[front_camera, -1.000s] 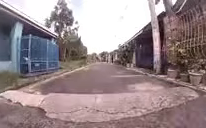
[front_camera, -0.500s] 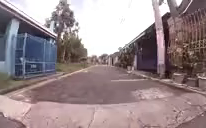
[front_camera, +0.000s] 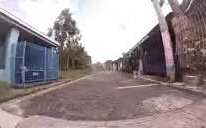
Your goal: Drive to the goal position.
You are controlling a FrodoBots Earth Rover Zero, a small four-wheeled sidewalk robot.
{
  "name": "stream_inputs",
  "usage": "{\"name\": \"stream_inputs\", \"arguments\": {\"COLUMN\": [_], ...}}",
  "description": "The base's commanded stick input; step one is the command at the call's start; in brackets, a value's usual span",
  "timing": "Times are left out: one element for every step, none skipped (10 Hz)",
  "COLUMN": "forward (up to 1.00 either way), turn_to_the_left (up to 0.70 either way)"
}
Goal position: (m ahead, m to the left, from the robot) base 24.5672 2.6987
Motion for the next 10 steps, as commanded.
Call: {"name": "stream_inputs", "arguments": {"forward": [0.7,0.7,0.7,0.7,0.7,0.7,0.7,0.7,0.7,0.7], "turn_to_the_left": [0.0,0.0,0.0,0.0,0.0,0.0,0.0,0.0,0.0,0.0]}}
